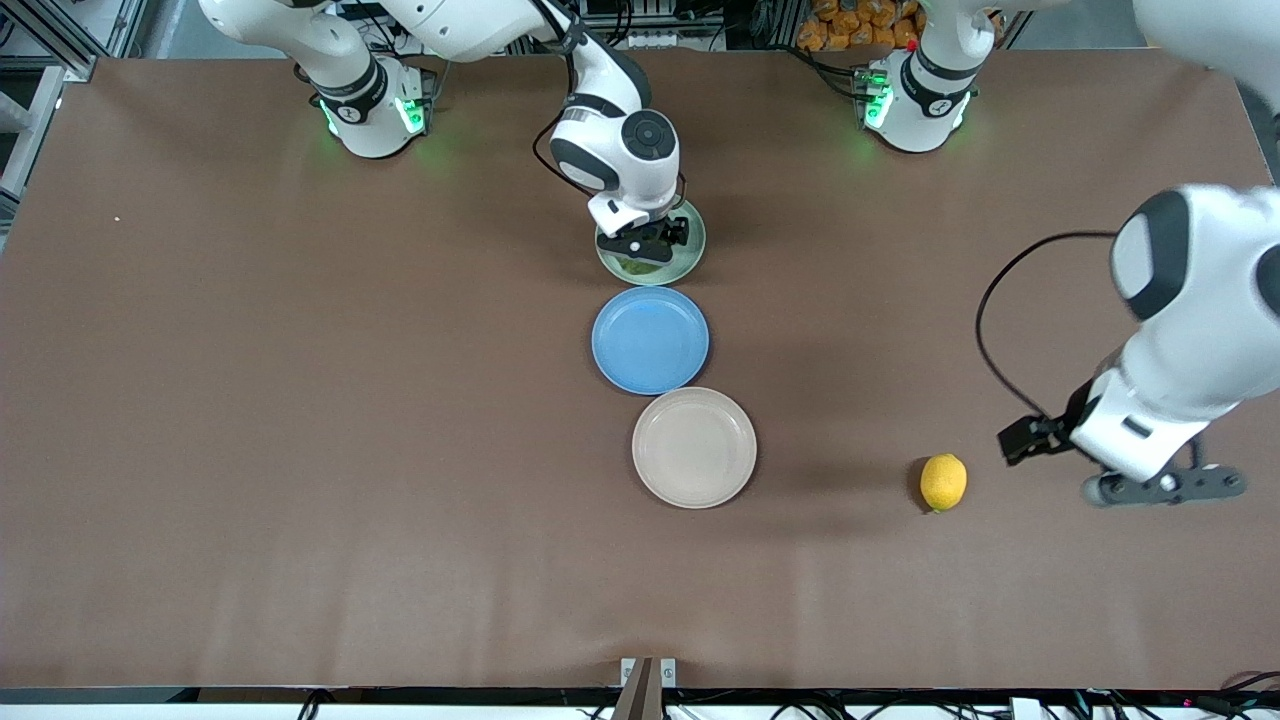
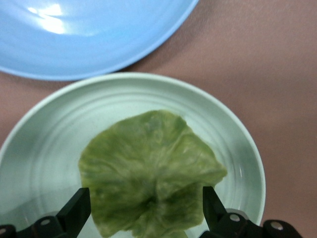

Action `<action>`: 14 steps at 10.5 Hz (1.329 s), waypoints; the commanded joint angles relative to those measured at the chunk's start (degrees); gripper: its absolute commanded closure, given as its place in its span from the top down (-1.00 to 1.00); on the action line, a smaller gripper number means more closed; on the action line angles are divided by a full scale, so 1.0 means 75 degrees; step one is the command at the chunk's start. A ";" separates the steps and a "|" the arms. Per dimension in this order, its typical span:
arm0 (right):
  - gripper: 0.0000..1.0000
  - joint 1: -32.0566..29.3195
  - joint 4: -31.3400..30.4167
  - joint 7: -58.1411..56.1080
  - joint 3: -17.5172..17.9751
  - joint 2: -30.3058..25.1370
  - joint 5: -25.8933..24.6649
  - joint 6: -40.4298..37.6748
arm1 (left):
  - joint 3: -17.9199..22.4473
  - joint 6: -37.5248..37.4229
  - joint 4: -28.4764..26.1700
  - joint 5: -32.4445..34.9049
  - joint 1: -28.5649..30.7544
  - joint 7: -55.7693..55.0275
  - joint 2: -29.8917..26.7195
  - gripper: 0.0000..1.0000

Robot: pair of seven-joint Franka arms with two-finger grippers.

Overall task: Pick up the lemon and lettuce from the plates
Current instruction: 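Place the lemon on the table while the right gripper lowers onto lettuce, then grasp the lettuce leaf with the right gripper while the left gripper withdraws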

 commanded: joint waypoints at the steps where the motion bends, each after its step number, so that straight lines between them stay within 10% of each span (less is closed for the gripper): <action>1: 1.00 0.0184 0.0173 0.0489 -0.0036 0.0181 -0.0329 -0.0053 | 0.0045 -0.0658 -0.0244 -0.0110 0.0051 0.0090 -0.0847 1.00; 4: 1.00 0.0255 0.0173 0.0572 -0.0035 0.0274 -0.0400 -0.0053 | 0.0046 -0.0906 -0.0256 -0.0063 0.0039 0.0137 -0.1516 1.00; 9: -0.31 0.0220 0.0219 0.0479 -0.0024 0.0251 -0.0471 -0.0088 | -0.0013 -0.1104 -0.0338 -0.0145 0.0028 0.0875 -0.1869 1.00; 14: -0.75 0.0127 0.0348 0.0176 -0.0012 -0.0075 -0.0447 -0.0473 | -0.0130 -0.1715 -0.0280 -0.0203 0.0180 0.1074 -0.1975 1.00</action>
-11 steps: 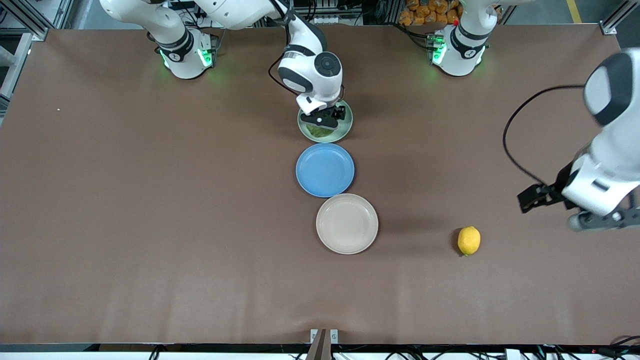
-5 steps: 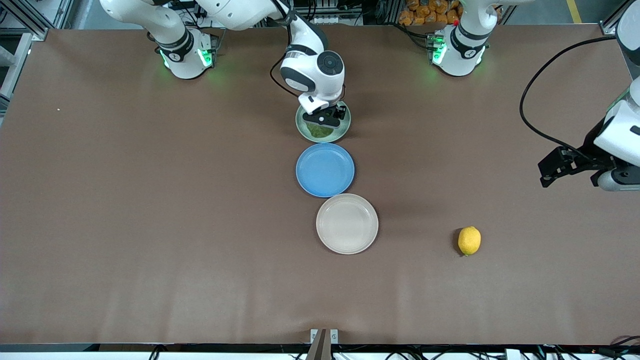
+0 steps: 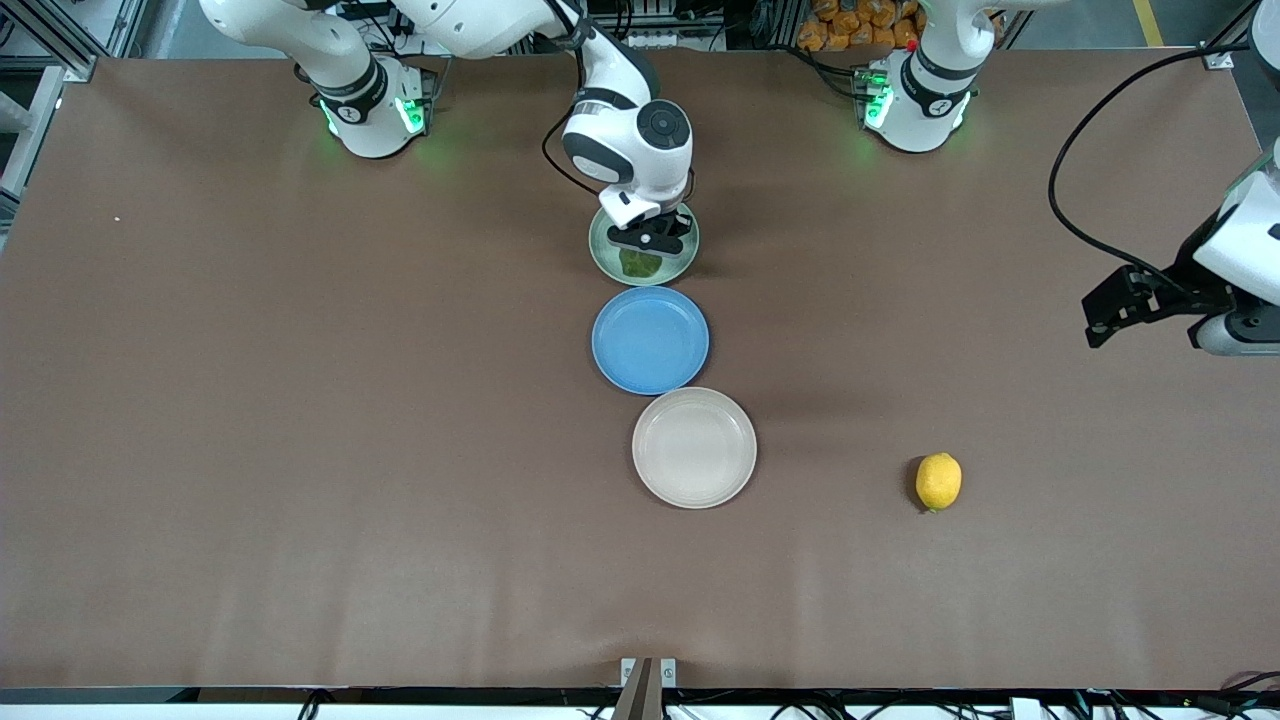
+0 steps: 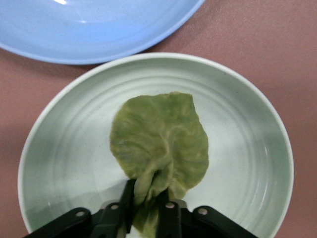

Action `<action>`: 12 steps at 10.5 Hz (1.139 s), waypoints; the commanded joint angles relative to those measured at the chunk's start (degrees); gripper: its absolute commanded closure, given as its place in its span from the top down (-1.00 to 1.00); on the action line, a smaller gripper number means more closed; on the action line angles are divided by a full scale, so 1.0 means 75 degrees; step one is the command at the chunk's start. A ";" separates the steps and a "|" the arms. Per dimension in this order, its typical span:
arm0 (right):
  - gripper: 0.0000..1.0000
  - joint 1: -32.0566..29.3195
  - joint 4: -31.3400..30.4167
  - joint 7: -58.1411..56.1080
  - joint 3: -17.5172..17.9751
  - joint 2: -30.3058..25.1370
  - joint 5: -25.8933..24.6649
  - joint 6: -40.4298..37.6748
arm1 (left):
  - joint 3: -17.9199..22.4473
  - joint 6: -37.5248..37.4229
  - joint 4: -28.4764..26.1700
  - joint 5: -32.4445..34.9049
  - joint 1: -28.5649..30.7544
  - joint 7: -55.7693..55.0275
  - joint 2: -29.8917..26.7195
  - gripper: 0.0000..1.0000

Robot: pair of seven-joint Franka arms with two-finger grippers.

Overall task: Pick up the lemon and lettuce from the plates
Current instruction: 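Grasp the lettuce leaf with the right gripper while the left gripper withdraws, then carry the lettuce leaf away from the plates with the right gripper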

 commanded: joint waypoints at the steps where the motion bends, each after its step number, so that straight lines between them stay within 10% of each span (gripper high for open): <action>1: -0.77 -0.0139 0.0042 -0.0294 0.0018 -0.0419 -0.0137 -0.0667 | -0.0089 -0.0131 -0.0149 -0.0182 0.0153 0.0200 -0.0176 1.00; 12: -0.78 -0.2609 -0.0075 -0.3795 0.0334 -0.2436 0.0719 -0.2393 | -0.0042 -0.0295 -0.0126 -0.0100 0.0165 0.0294 -0.0200 1.00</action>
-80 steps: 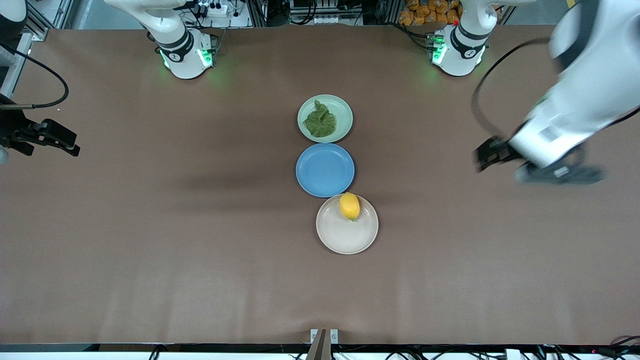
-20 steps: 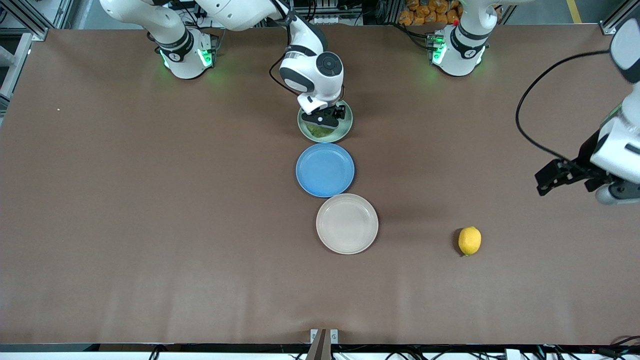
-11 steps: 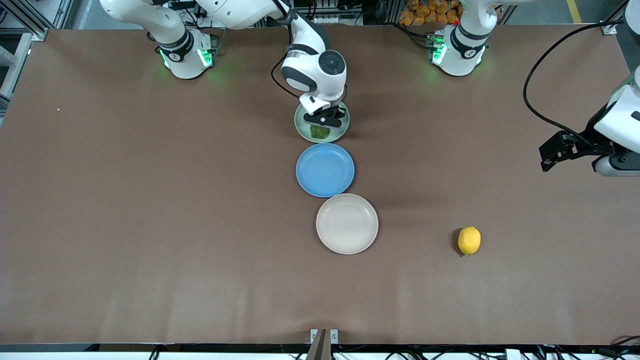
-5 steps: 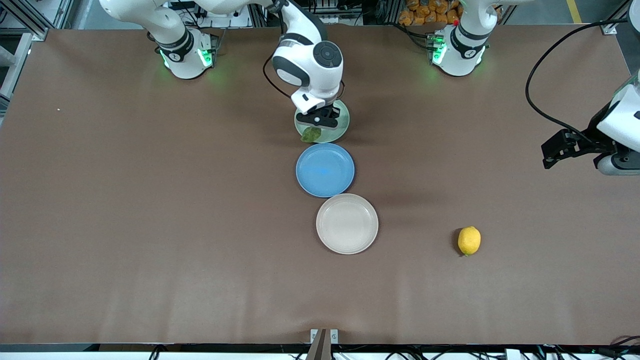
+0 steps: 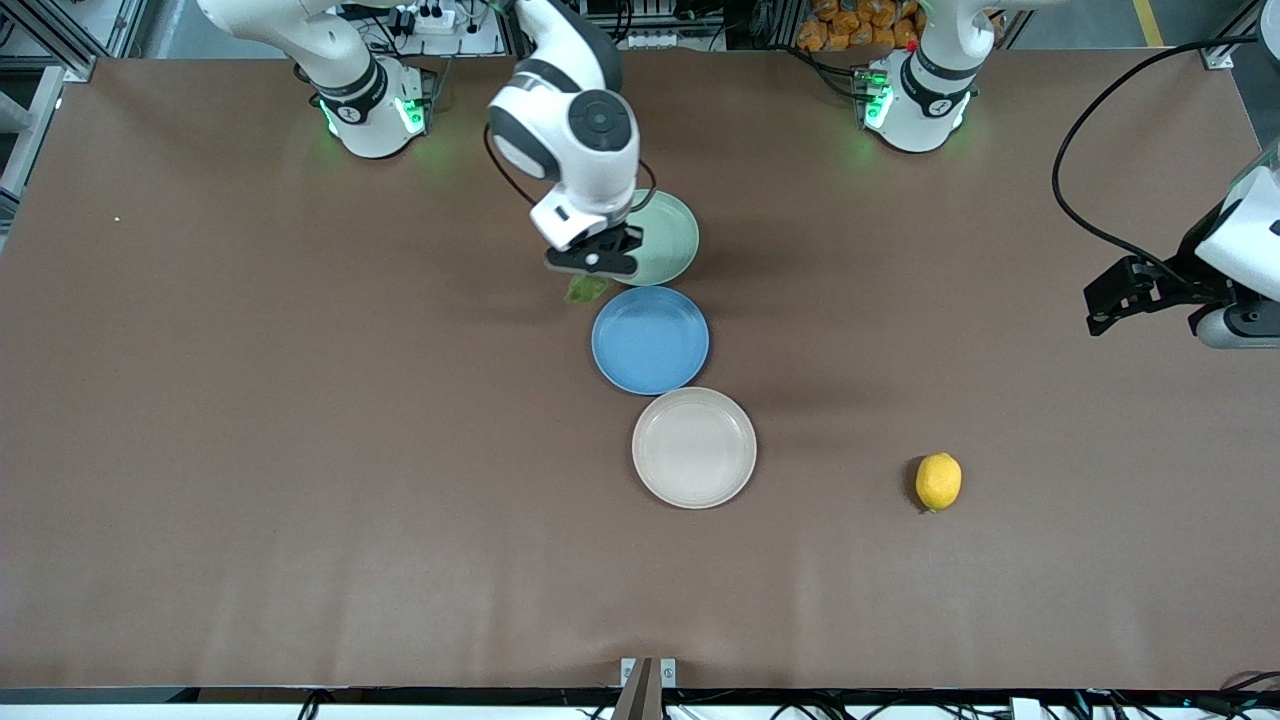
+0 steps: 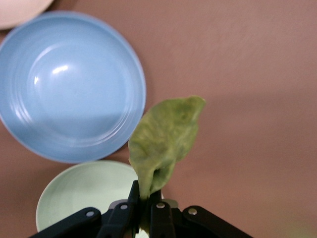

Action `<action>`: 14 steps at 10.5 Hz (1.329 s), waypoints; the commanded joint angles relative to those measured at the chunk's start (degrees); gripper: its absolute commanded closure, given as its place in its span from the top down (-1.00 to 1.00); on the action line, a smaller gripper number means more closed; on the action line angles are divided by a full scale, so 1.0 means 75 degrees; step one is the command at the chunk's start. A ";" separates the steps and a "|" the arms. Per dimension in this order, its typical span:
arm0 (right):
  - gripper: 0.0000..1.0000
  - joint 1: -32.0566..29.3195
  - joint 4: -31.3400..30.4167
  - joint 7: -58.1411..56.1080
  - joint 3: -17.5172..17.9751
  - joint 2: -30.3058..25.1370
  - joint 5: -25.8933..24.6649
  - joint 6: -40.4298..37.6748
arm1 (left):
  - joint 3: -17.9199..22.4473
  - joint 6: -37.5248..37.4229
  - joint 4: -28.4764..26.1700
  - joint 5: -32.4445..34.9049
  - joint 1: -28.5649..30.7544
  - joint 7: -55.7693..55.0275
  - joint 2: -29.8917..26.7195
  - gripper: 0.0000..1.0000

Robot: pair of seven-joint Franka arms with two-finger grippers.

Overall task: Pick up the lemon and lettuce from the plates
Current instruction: 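Carry the lettuce leaf away from the plates with the right gripper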

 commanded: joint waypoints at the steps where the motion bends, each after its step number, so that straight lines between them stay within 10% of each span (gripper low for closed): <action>1: -0.78 -0.0969 -0.0260 -0.1165 0.0156 -0.0462 0.0158 -0.0205 | -0.0035 -0.0065 -0.0123 -0.0083 0.0064 0.0216 -0.0161 1.00; 7: -0.76 -0.2904 -0.0494 -0.4434 0.0040 -0.0780 0.0158 -0.0558 | -0.0047 -0.0065 -0.0123 -0.0094 0.0064 0.0216 -0.0138 1.00; 14: -0.76 -0.3246 -0.1465 -0.6606 -0.1787 -0.1096 0.0146 -0.0582 | -0.0059 -0.0065 -0.0123 -0.0165 0.0041 0.0111 -0.0115 1.00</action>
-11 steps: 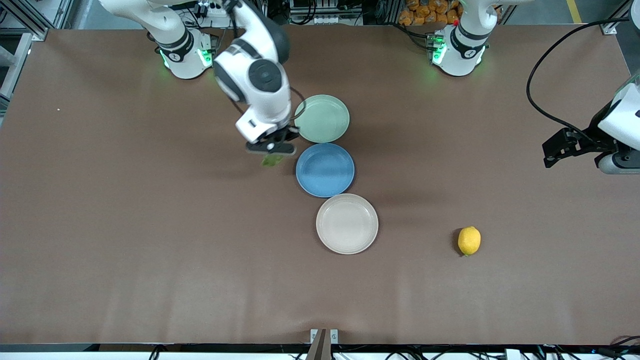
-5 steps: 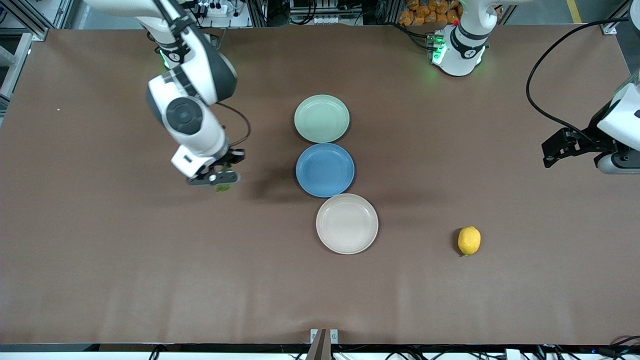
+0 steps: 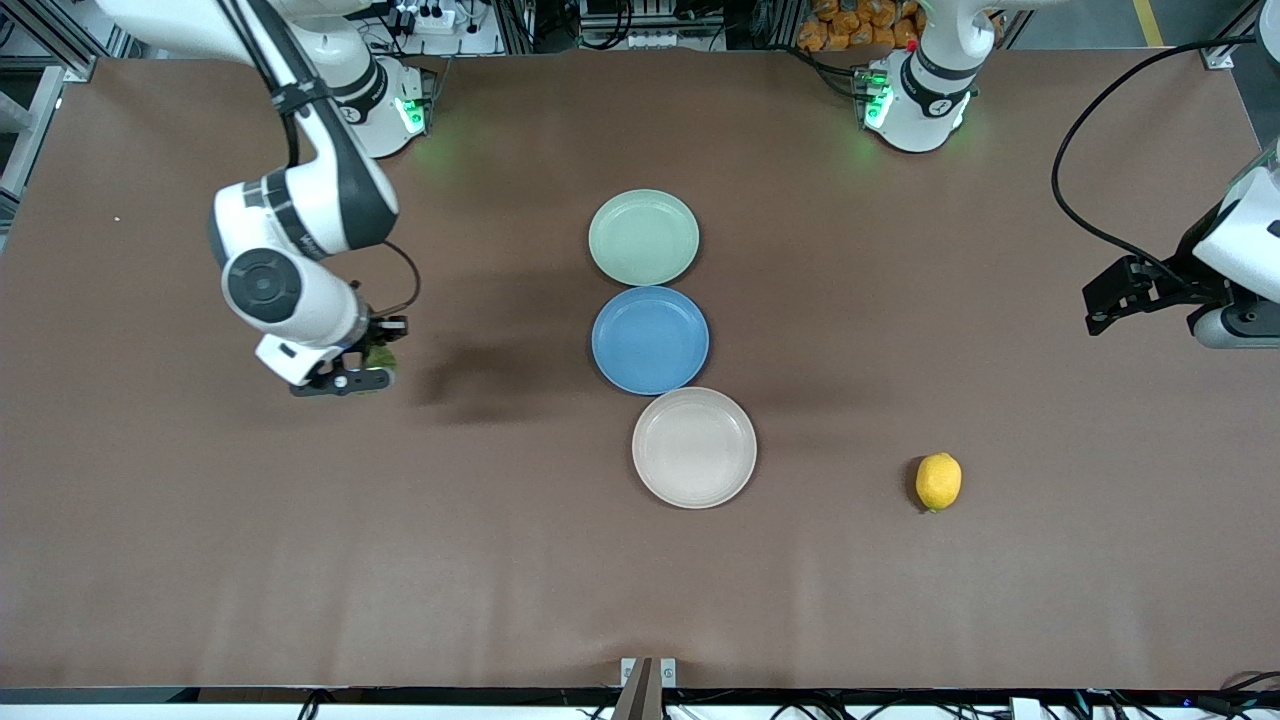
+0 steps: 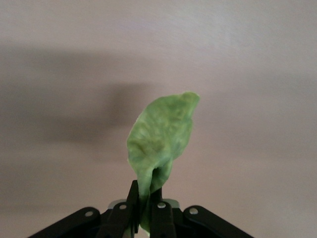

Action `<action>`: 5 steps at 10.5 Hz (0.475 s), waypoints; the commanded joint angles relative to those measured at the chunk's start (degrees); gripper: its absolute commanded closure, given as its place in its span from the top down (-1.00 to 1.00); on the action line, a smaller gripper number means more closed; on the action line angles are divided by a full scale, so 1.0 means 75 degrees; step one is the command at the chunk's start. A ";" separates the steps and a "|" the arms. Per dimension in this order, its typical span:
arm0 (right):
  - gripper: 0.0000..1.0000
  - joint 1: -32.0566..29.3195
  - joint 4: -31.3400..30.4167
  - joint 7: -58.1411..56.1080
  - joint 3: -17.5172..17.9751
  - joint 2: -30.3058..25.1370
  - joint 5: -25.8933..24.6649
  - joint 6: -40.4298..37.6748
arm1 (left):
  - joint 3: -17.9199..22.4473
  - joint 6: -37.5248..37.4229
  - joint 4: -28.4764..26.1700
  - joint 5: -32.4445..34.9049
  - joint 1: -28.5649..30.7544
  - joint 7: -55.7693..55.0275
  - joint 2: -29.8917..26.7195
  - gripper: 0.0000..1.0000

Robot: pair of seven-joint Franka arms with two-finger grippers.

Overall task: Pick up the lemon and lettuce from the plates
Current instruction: 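Carry the lettuce leaf away from the plates with the right gripper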

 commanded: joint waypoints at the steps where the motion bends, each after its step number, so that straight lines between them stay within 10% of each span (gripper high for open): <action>1: -0.76 -0.0253 -0.0492 -0.0898 -0.0433 -0.0331 0.0108 0.0104 | -0.0034 -0.0059 -0.0104 -0.0129 -0.0008 0.0121 -0.0102 1.00; 5: -0.76 -0.0536 -0.1170 -0.1490 -0.1068 -0.0027 0.0108 0.1261 | -0.0069 -0.0071 -0.0104 -0.0211 0.0039 0.0180 -0.0102 1.00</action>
